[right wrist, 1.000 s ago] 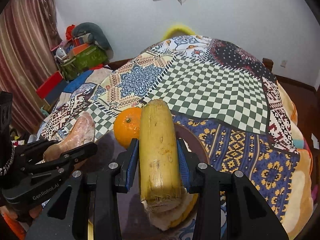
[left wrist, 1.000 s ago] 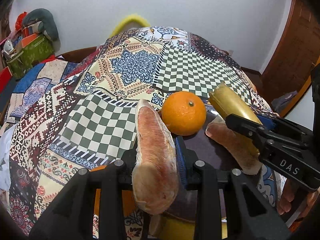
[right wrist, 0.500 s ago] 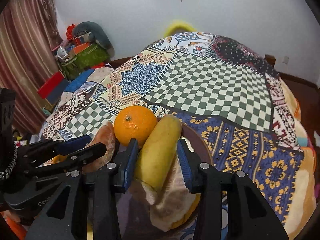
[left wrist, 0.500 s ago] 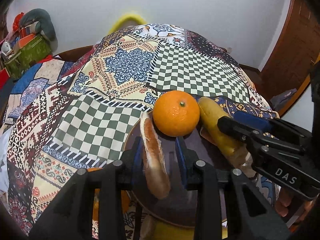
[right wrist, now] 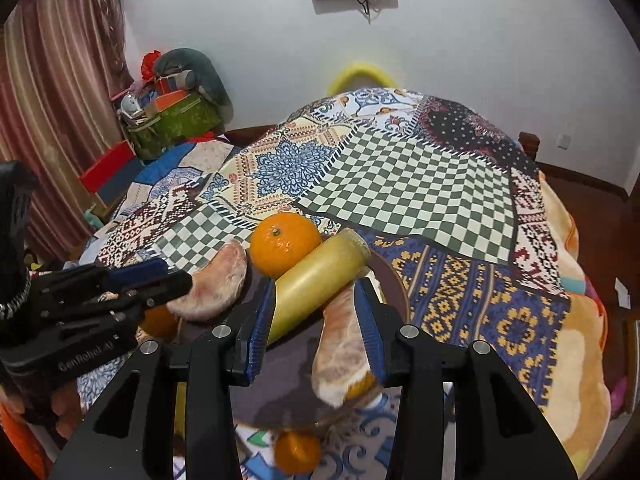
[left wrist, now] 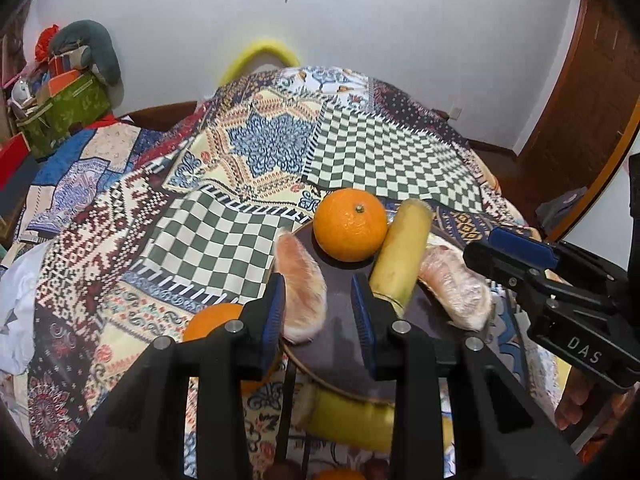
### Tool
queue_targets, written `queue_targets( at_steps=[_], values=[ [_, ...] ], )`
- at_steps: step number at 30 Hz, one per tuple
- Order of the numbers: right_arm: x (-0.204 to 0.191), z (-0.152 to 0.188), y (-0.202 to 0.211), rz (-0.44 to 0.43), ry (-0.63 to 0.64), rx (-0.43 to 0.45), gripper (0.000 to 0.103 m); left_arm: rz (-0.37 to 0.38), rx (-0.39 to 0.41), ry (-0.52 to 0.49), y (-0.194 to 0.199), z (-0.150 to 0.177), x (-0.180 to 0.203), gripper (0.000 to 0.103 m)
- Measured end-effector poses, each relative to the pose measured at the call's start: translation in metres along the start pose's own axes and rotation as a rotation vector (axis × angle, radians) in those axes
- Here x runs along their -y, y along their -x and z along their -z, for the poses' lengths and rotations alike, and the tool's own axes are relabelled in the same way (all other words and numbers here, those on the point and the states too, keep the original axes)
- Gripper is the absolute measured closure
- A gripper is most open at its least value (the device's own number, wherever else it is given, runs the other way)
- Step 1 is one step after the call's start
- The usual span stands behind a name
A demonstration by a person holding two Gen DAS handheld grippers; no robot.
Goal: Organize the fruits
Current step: 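Lower the corn cob onto the plate and open the right tool while the left releases the bread, then grasp the second yellow corn cob with the right tool while the left tool approaches a small mandarin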
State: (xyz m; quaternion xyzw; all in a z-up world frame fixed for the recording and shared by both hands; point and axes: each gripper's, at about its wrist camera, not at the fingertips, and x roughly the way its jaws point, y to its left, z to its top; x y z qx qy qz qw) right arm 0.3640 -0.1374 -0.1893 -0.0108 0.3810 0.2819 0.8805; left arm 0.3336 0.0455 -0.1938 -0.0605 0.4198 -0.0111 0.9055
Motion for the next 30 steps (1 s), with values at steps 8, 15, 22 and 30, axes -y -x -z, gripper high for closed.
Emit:
queue_targets(
  at_steps=[8, 15, 22, 30],
  values=[
    [-0.014, 0.011, 0.036, 0.025, 0.04, 0.034, 0.065, -0.001, 0.052, -0.012, 0.047, 0.008, 0.005, 0.066],
    [-0.024, 0.027, 0.06, 0.016, 0.035, 0.052, 0.065, -0.027, 0.079, -0.022, 0.081, 0.024, 0.007, 0.055],
    [-0.029, 0.048, 0.077, 0.008, 0.028, 0.048, 0.064, -0.021, 0.032, -0.005, 0.089, 0.054, 0.004, 0.048],
    [-0.032, 0.074, 0.078, 0.013, 0.042, 0.009, 0.063, -0.012, -0.075, -0.001, 0.069, 0.094, 0.004, 0.048]
  ],
)
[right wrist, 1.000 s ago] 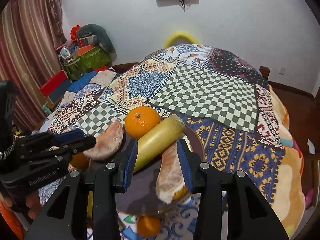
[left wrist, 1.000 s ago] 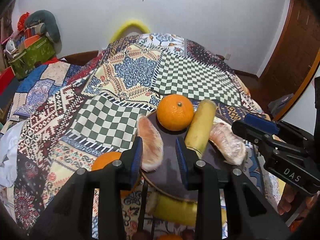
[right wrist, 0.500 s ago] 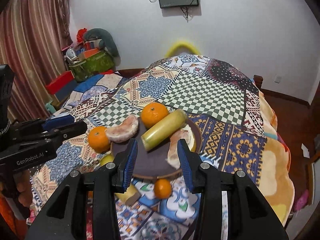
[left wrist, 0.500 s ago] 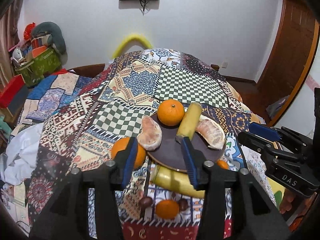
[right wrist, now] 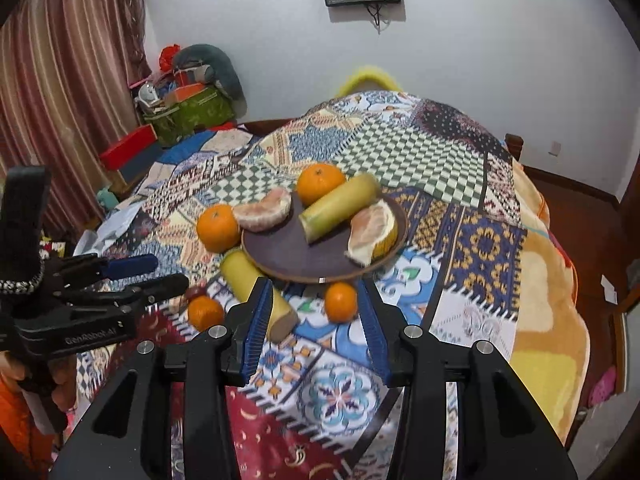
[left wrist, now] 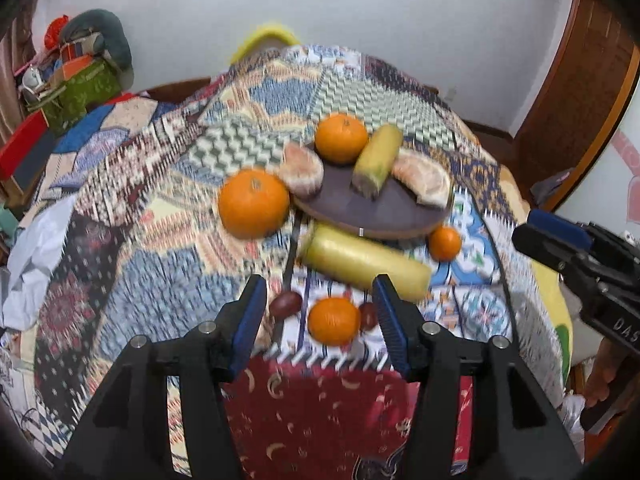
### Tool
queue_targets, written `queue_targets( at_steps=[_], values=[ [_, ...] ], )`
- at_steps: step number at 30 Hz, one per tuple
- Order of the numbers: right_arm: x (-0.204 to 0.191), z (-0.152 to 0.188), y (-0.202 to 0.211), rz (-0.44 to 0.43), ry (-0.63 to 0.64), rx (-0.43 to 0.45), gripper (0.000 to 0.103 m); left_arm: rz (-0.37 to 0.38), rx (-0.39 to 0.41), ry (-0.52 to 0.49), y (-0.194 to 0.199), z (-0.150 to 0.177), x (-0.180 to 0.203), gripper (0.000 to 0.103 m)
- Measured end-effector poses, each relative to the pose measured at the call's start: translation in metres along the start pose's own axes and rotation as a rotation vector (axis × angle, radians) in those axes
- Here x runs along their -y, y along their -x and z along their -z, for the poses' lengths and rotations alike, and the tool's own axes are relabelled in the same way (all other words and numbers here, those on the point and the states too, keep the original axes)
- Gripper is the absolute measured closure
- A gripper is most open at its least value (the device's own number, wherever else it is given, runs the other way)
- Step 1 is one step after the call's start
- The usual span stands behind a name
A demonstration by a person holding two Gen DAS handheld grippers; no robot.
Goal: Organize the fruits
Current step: 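Grasp the second yellow corn cob with the right tool while the left tool approaches a small mandarin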
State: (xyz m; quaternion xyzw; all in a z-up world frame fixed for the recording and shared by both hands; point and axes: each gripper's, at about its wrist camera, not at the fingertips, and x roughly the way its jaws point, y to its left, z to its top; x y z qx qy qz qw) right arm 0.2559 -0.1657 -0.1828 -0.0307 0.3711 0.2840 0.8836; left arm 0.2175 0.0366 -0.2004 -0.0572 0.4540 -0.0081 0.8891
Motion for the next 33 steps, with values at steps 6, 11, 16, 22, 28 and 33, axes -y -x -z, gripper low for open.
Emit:
queue_targets(
  at_steps=[6, 11, 16, 22, 28, 33],
  values=[
    [-0.004, 0.016, -0.008, -0.024, 0.007, -0.046, 0.058, -0.001, -0.064, 0.006, -0.021, 0.018, 0.0, 0.048],
    [-0.006, 0.023, -0.014, -0.038, 0.005, -0.069, 0.056, 0.012, -0.072, 0.004, -0.034, 0.021, 0.003, 0.049],
    [-0.011, 0.02, -0.024, -0.062, 0.025, -0.091, 0.056, 0.022, -0.053, 0.001, -0.039, 0.024, 0.003, 0.059],
    [-0.019, 0.014, -0.046, -0.096, 0.033, -0.115, 0.056, 0.015, -0.023, 0.007, -0.031, 0.025, -0.003, 0.067],
    [-0.027, 0.012, -0.074, -0.109, 0.065, -0.153, 0.056, 0.009, -0.007, -0.002, -0.019, 0.032, -0.013, 0.067],
    [-0.026, 0.011, -0.091, -0.149, 0.056, -0.202, 0.056, 0.003, -0.002, -0.005, -0.015, 0.036, -0.017, 0.067]
  ],
)
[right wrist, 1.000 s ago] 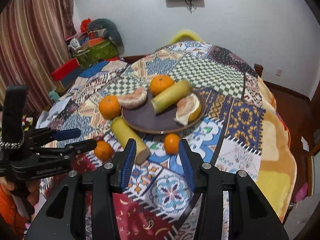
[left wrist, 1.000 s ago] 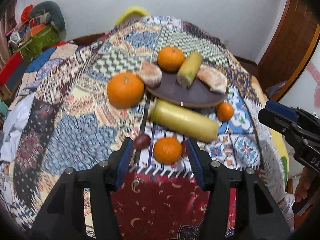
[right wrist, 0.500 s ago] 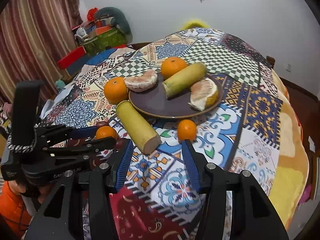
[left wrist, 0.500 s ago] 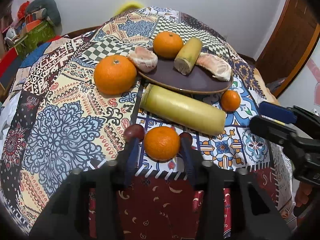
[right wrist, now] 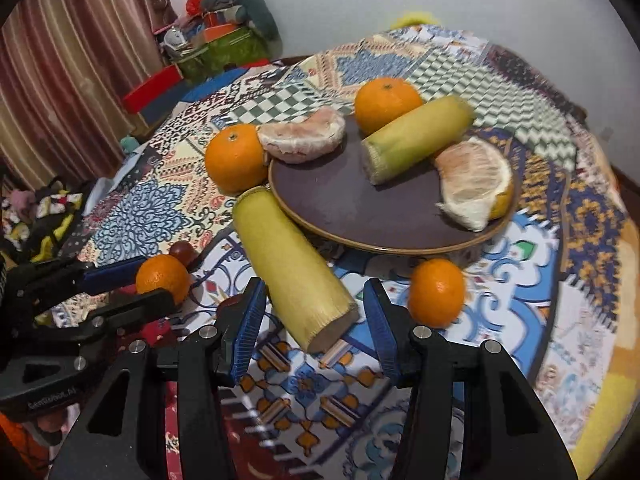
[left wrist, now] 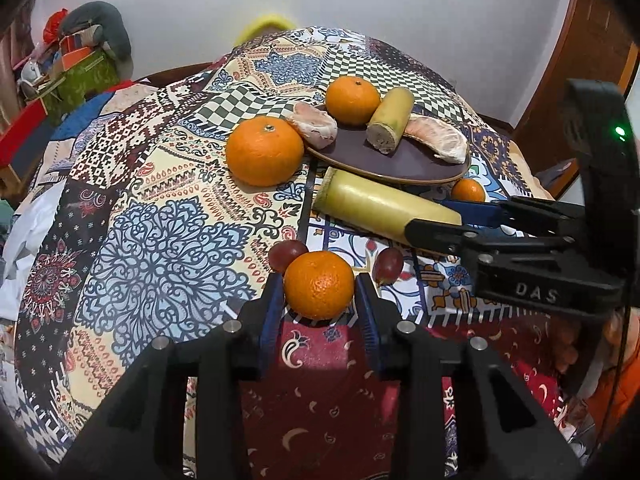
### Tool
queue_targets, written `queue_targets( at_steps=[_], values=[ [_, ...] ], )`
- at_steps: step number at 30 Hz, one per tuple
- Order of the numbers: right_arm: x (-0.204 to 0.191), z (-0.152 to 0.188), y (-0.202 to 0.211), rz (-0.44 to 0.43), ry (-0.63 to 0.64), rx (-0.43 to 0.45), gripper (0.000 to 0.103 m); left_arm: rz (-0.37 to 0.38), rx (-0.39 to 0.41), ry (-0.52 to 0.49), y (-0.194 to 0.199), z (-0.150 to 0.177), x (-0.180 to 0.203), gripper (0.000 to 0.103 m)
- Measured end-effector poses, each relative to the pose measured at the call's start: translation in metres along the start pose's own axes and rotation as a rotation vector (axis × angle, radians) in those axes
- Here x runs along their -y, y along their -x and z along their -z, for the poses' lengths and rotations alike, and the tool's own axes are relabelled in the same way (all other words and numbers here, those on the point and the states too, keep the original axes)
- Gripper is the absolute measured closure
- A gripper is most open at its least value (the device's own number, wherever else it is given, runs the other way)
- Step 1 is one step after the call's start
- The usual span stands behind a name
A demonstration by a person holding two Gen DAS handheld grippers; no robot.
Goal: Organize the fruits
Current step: 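Grasp the second yellow corn cob with the right tool while the left tool approaches a small mandarin, then lift the corn cob with the right tool while the left tool grips the small mandarin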
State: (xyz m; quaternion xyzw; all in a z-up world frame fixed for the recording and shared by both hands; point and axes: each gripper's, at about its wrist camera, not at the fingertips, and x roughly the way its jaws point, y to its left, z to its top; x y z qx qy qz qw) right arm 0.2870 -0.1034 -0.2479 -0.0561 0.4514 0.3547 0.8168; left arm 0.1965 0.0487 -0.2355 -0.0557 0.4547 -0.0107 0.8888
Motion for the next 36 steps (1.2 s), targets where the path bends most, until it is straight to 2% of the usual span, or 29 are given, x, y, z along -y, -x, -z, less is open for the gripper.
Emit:
queue_targets(
  at_steps=[3, 8, 17, 24, 27, 36],
  values=[
    [0.0, 0.001, -0.001, -0.012, 0.001, -0.013, 0.057, -0.001, 0.001, 0.004, 0.001, 0.0, -0.002, 0.067],
    [-0.003, 0.011, 0.008, -0.027, 0.012, -0.005, 0.064, -0.01, 0.009, 0.013, 0.006, 0.0, -0.002, 0.067],
    [0.008, 0.054, 0.054, 0.042, -0.013, 0.012, 0.066, 0.005, 0.029, 0.012, 0.024, 0.005, 0.005, 0.067],
    [0.0, 0.075, 0.074, 0.036, 0.004, -0.015, 0.069, 0.018, 0.04, -0.004, 0.036, 0.013, 0.018, 0.067],
    [-0.004, 0.071, 0.074, 0.049, 0.039, -0.011, 0.069, 0.018, 0.041, -0.011, 0.04, 0.014, 0.02, 0.067],
    [0.001, 0.045, 0.048, 0.052, 0.025, -0.025, 0.069, 0.016, 0.041, -0.008, 0.044, 0.015, 0.018, 0.067]
  ],
)
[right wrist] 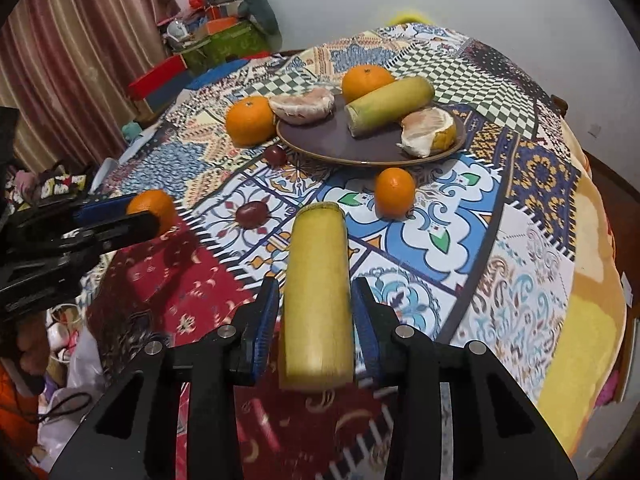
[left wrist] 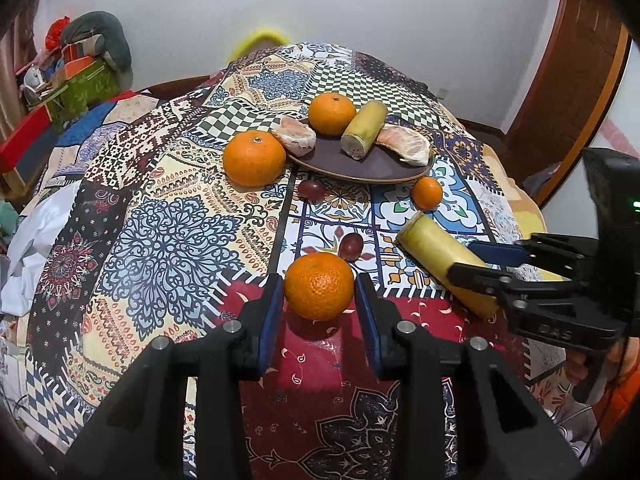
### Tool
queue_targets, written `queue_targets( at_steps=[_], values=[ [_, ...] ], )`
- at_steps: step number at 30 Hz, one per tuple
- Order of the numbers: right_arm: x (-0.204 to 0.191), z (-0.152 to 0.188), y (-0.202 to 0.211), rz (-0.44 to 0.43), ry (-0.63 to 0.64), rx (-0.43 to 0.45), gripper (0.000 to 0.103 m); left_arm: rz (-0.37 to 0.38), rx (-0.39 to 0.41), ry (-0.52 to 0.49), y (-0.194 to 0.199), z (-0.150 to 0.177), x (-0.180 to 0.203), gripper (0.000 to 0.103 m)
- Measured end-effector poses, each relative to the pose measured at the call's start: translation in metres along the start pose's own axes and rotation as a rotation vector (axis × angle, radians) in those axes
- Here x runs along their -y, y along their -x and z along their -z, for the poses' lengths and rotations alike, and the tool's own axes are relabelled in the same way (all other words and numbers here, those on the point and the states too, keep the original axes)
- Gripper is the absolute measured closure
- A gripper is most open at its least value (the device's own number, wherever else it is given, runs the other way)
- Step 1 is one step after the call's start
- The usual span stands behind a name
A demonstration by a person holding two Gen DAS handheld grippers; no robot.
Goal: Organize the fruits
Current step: 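Lift the corn cob with the right tool while the left tool grips the small mandarin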
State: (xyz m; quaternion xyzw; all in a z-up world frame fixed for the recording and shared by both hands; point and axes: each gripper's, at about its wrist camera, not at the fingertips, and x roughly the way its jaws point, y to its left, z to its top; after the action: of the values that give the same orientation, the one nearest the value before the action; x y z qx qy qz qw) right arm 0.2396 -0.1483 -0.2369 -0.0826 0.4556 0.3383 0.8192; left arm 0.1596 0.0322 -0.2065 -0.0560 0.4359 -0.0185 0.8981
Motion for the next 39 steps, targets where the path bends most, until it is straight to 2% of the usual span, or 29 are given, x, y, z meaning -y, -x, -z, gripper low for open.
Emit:
queue_targets(
  at_steps=[5, 14, 27, 39],
  values=[
    [-0.003, 0.003, -0.013, 0.006, 0.011, -0.024, 0.069, 0.0, -0.008, 0.005, -0.003, 0.0, -0.001, 0.067],
    [-0.005, 0.007, -0.007, 0.005, 0.012, 0.007, 0.069, 0.006, -0.01, 0.0, -0.009, -0.004, 0.002, 0.067],
    [-0.007, -0.013, 0.029, 0.029, 0.03, 0.134, 0.07, 0.008, 0.053, -0.012, -0.001, -0.029, 0.004, 0.067],
    [0.001, -0.035, 0.047, 0.036, 0.024, 0.218, 0.071, 0.011, 0.099, -0.016, 0.001, -0.051, 0.005, 0.067]
  ],
)
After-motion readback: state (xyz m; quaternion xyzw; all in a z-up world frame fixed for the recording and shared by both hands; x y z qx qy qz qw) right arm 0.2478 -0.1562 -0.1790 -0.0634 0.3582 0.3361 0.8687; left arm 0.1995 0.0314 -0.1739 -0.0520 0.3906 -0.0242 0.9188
